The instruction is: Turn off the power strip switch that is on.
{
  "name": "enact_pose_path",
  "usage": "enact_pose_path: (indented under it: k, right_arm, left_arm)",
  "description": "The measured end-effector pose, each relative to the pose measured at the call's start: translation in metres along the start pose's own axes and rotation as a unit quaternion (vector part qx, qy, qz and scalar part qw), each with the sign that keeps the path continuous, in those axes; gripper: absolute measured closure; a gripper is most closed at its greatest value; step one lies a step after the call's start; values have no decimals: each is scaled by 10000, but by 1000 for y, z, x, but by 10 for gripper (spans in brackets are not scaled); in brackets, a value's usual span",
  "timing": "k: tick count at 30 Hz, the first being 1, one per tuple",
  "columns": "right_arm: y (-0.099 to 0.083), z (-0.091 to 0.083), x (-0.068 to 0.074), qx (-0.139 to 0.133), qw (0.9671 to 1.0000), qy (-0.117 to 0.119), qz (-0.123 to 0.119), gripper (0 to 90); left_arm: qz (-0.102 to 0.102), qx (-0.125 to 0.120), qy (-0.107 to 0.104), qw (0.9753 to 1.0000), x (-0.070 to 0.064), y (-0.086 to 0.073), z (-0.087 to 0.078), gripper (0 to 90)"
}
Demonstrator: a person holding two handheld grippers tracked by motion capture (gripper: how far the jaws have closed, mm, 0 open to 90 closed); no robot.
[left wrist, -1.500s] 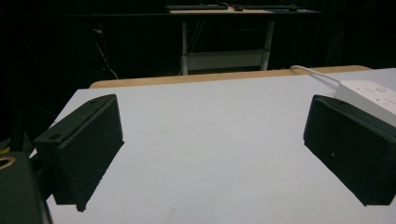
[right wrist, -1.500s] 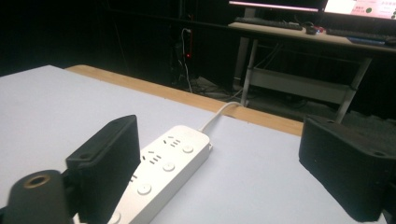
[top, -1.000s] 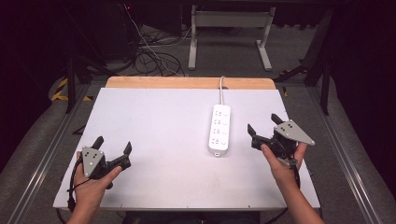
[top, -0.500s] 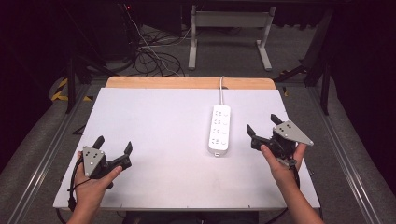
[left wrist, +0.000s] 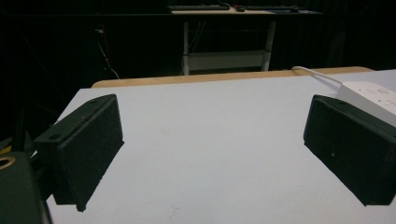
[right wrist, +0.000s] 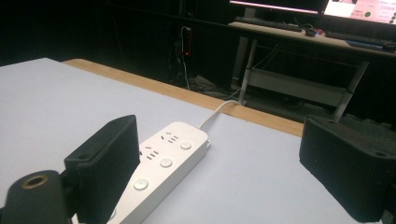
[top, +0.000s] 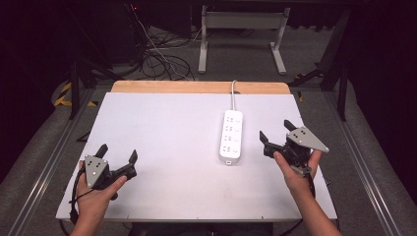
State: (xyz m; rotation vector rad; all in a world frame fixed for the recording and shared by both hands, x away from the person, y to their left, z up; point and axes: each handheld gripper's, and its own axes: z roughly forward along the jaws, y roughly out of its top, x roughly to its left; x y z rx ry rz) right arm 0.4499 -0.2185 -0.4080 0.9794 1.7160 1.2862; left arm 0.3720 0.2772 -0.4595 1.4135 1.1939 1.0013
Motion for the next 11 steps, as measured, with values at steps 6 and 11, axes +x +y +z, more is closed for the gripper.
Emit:
enact_pose_path:
  k: [6,11]
  right_arm:
    - [-1,-1,0,38,10000,-16,-25,129]
    - [-1,1,-1,60,10000,-4,-42,140]
  left_arm:
    - [29,-2,-30,10000,-1,1,2,52]
    - [46,16,-38,10000,-2,0,2,52]
